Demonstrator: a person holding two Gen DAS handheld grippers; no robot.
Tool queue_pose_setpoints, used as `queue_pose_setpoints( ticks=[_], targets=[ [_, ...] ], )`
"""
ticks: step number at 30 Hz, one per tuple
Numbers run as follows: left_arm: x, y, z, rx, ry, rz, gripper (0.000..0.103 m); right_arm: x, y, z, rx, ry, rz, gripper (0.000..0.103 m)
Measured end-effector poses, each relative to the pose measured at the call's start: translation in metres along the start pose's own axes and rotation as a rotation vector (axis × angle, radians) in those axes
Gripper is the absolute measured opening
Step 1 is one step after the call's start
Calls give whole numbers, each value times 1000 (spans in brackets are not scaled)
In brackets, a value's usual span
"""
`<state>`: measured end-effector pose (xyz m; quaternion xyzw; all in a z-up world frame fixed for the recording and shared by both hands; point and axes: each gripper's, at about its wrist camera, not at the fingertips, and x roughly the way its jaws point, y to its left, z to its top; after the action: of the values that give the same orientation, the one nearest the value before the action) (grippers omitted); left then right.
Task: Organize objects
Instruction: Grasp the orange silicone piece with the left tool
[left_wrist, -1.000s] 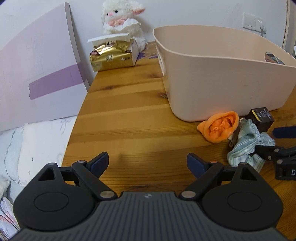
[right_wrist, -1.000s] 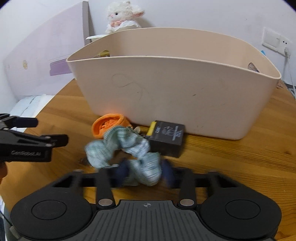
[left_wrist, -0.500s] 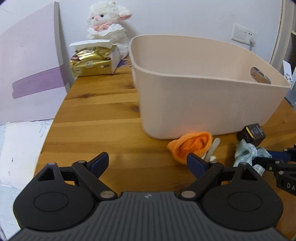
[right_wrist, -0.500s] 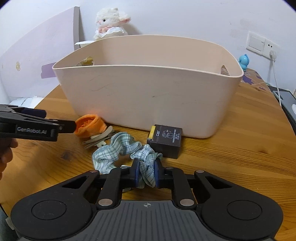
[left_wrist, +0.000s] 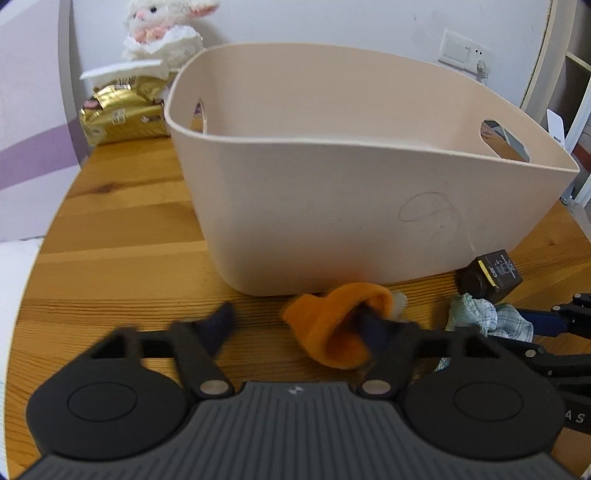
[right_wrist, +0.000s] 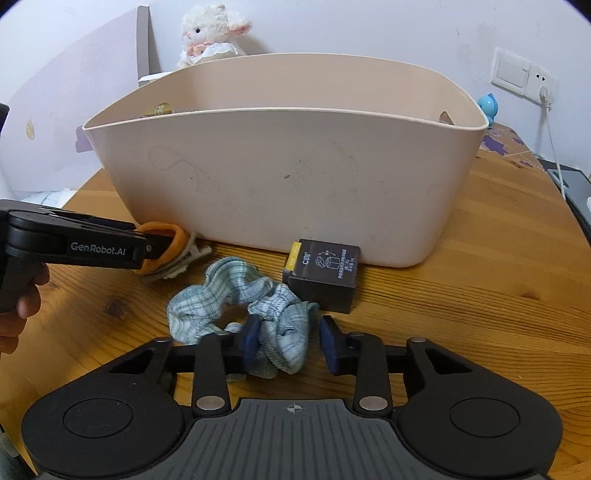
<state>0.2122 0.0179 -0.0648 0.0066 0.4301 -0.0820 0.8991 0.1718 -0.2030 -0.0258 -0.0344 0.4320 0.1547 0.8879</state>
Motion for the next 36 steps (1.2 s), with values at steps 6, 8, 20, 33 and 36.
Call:
queue_pose_setpoints(
  ticks=[6,8,20,33,36],
  targets=[
    [-5,4,0,11,1,-30,13,-7,1,0,-10,-7,13,16],
    [-8,7,-1,3,3,-28,10,-13,1,-1,-9,-16,13,16],
    [-60,4,-11,29,-69,0,9,-80,-8,-6,4,-144,-25,15],
    [-126,-23,-4,82,-202,13,9,-152,-29,5,45,-340,-59,15],
    [-135,-30,2,104,-231,18,9,-160,-35,15,62,-386,-60,15]
  ],
)
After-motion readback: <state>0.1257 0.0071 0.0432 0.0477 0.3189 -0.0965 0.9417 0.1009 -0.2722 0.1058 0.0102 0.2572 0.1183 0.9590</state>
